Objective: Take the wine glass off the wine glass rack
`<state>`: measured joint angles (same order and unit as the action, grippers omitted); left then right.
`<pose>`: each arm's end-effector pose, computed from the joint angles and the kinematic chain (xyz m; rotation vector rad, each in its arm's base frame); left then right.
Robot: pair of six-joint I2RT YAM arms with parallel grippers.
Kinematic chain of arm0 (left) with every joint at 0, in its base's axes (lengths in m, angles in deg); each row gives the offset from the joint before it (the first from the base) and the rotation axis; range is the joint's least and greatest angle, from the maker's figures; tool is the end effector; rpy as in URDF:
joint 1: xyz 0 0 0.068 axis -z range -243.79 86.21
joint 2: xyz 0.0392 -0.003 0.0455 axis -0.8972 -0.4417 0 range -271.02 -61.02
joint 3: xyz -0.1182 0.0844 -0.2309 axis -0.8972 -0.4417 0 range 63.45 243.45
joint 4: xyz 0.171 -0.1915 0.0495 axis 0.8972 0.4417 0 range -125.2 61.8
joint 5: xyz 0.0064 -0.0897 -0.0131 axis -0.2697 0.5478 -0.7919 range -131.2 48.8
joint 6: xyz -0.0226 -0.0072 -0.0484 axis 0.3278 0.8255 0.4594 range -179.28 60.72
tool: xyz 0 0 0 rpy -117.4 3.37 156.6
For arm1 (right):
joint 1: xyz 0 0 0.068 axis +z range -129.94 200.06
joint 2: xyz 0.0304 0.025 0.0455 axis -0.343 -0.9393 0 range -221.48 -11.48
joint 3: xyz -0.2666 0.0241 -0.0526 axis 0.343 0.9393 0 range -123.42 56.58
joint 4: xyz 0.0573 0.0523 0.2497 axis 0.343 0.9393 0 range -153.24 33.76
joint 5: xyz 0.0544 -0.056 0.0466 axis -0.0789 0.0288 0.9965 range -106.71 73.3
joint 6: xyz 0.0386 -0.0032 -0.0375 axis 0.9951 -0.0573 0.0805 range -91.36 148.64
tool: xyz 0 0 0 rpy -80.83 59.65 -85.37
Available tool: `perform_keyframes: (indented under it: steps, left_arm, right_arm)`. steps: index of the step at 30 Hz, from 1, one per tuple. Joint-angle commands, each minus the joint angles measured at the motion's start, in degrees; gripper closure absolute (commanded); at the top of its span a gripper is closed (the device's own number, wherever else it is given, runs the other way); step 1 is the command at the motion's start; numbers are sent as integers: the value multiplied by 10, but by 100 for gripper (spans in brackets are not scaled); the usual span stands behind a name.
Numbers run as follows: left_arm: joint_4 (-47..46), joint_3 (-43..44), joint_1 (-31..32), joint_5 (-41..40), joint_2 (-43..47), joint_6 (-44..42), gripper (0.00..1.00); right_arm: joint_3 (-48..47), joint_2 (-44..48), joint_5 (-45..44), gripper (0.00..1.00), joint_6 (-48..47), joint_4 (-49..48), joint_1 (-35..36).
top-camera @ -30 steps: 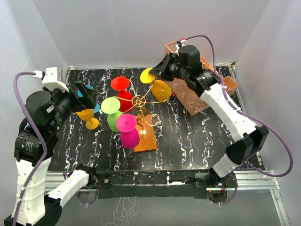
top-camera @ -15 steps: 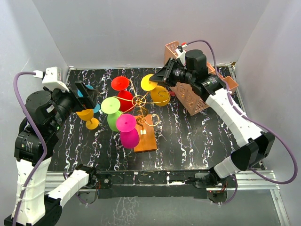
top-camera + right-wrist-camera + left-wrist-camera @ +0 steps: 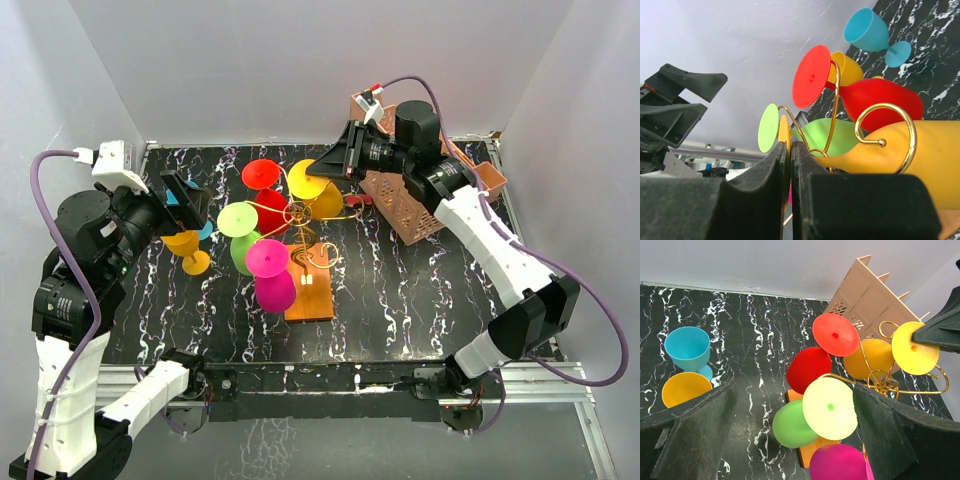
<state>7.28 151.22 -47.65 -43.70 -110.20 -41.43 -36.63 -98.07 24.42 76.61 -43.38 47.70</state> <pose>0.1069 -0.0293 0.5055 -0.0584 1.6541 -0.4174 0.2893 0.1778 0.4418 -0.2270 2.0295 1.5305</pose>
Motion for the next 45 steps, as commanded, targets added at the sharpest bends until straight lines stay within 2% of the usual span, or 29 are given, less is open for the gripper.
perform_keyframes:
  steps: [1,6,11,19,21,23,26,28,34,38,42,45]
  left_arm:
    - [-6,8,2,3,3,0,3]
    - [0,12,2,-2,6,-3,3]
    - [8,17,3,-11,9,-8,3]
    - [20,26,3,-21,13,-13,3]
    - [20,25,3,-21,14,-12,3]
    - [17,22,2,-18,14,-10,3]
    - [13,20,2,-11,13,-6,3]
    - [12,20,3,-8,13,-2,3]
    - [18,30,2,-6,13,1,3]
    - [7,34,3,18,11,16,3]
    - [-51,24,2,109,11,67,3]
    - [-147,-7,2,199,16,123,3]
  right_arm:
    - [-27,-18,47,92,29,-75,-1]
    - [-45,-45,43,92,55,-101,-2]
    - [-74,-69,5,92,74,-105,-2]
    - [-73,-55,-157,92,184,-93,-3]
    - [-56,-39,-203,87,232,-95,-8]
    - [-34,-20,-244,83,284,-109,-20]
    - [11,3,-270,86,347,-161,-49]
    - [41,16,-268,92,384,-204,-71]
    - [157,63,-178,92,504,-377,-142]
    - [226,101,-111,92,560,-508,-160]
    - [247,147,-84,92,571,-545,-161]
    - [259,190,-98,92,571,-603,-160]
